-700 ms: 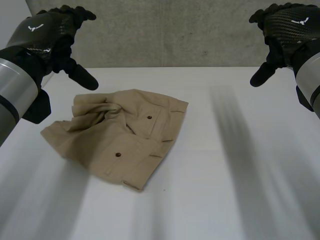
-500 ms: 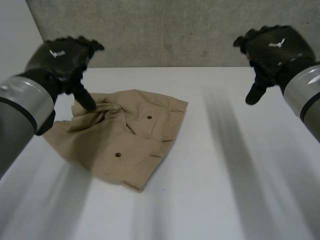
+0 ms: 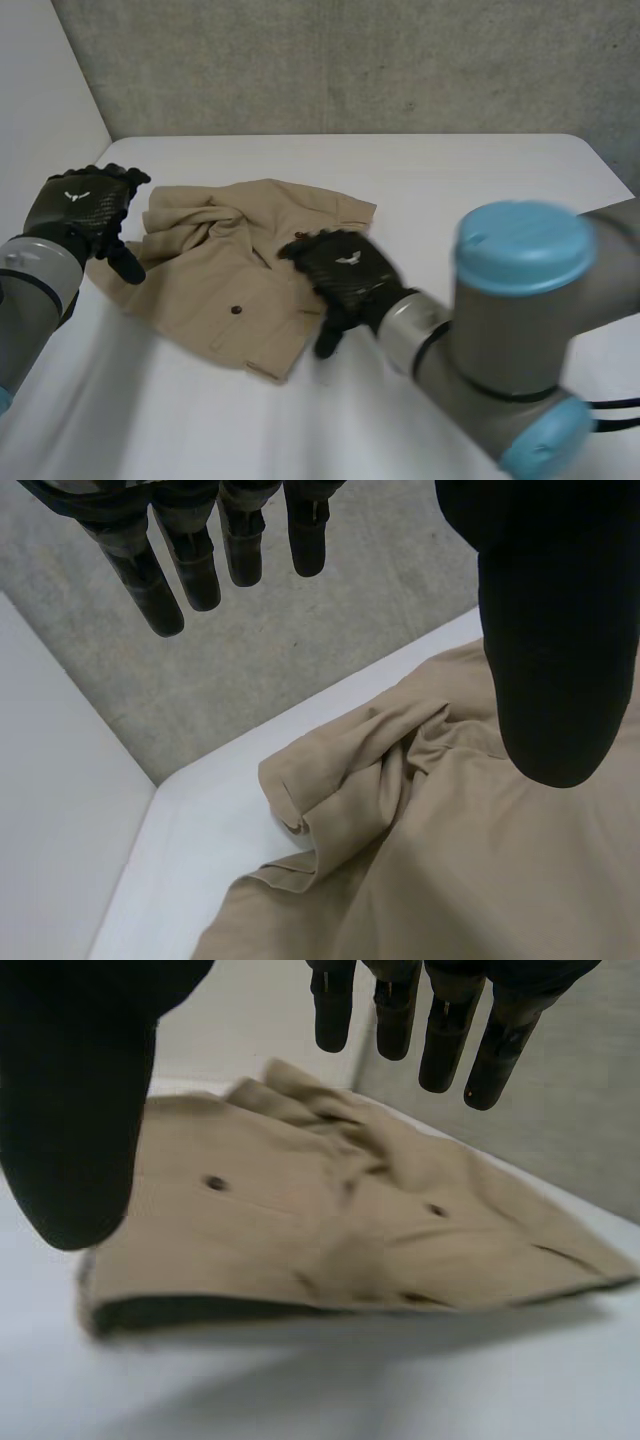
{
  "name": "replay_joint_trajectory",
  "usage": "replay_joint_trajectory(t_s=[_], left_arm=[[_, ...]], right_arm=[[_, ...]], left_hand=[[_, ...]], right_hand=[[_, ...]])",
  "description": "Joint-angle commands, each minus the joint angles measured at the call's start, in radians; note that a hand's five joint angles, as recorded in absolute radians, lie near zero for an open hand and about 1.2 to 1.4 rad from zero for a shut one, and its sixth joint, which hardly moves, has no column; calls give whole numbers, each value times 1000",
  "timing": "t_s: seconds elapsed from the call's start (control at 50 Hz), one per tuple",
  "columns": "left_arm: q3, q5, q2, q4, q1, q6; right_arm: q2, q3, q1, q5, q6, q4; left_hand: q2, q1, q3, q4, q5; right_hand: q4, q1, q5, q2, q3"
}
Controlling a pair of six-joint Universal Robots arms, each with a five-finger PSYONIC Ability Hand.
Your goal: Fold the shorts.
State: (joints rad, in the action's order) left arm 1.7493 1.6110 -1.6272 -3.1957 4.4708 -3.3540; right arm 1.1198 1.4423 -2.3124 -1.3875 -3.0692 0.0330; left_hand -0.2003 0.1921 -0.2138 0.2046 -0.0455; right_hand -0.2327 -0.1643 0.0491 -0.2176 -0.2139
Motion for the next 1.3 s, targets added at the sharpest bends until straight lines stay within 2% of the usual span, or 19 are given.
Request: replay_joint_trajectory(t_s=[0.02,0.08,0.3,0.42,0.48,0.5,0.52,0.54,0.56,0.62,0.84,0.98,1.16,1.22,1.24,1.26,1.28,1.3], left_arm=[[9,0,1,0,-4,21],[10,0,3,0,-4,21],[16,0,6,0,-4,21],[25,0,7,-1,-5,21],[32,0,9,-3,-7,21],[32,0,9,-3,-8,21],[33,0,9,-3,-8,21],[33,0,9,-3,-8,21],[35,0,9,-3,-8,21],[36,0,9,-3,-10,21],[65,-6,61,11,-16,18],[110,-54,79,13,-85,24],[108,-48,-5,-15,-136,27],[102,-48,-66,-55,-143,27],[102,-48,-66,-55,-143,27],[104,-46,-94,-87,-145,28],[104,-45,-109,-125,-146,30],[107,-43,-115,-160,-145,30]], right_arm=[[-179,-109,-87,10,-29,54],[-241,-143,-91,-10,-42,51],[-311,-160,-104,-140,-74,103],[-327,-163,-104,-148,-60,128],[-330,-168,-104,-146,-51,130],[-330,-168,-104,-146,-51,130],[-330,-168,-104,-146,-51,131],[-328,-168,-104,-146,-51,136],[-325,-168,-104,-145,-51,139],[-311,-168,-105,-143,-51,153],[-40,-183,-93,-168,-30,162],[-18,-172,-91,-171,-39,156],[-17,-148,-107,-169,-42,154],[-14,-137,-108,-169,-49,154],[-14,-132,-108,-169,-51,154],[-14,-132,-108,-169,-51,154],[-14,-131,-108,-169,-52,153],[-14,-129,-108,-169,-52,151]], left_hand=[[19,-11,33,-23,39],[19,-11,33,-23,39],[22,-14,36,-26,42],[25,-17,38,-29,45],[25,-17,38,-29,45],[25,-17,38,-29,45],[25,-17,38,-29,45],[25,-17,38,-29,45],[25,-17,38,-29,45],[26,-18,39,-30,45],[22,-14,36,-26,42],[19,-11,33,-23,39],[-1,10,12,-3,18],[-206,214,-192,202,-186],[-207,215,-193,203,-187],[-562,570,-548,557,-542],[-1039,1047,-1025,1035,-1019],[-1194,1203,-1181,1190,-1175]], right_hand=[[58,-10,-49,43,39],[19,-50,-10,4,0],[-231,-299,240,-246,-249],[-328,-396,337,-343,-347],[-641,-709,650,-656,-660],[-642,-710,651,-657,-661],[-787,-856,796,-802,-806],[-1097,-1165,1106,-1112,-1116],[-1163,-1231,1172,-1178,-1182],[-1164,-1232,1173,-1179,-1182],[-1164,-1232,1173,-1179,-1182],[-1164,-1232,1173,-1179,-1182],[-1164,-1232,1173,-1179,-1182],[-1164,-1232,1173,-1179,-1182],[-1164,-1232,1173,-1179,-1182],[-1164,-1232,1173,-1179,-1182],[-1164,-1232,1173,-1179,-1182],[-1164,-1232,1173,-1179,-1182]])
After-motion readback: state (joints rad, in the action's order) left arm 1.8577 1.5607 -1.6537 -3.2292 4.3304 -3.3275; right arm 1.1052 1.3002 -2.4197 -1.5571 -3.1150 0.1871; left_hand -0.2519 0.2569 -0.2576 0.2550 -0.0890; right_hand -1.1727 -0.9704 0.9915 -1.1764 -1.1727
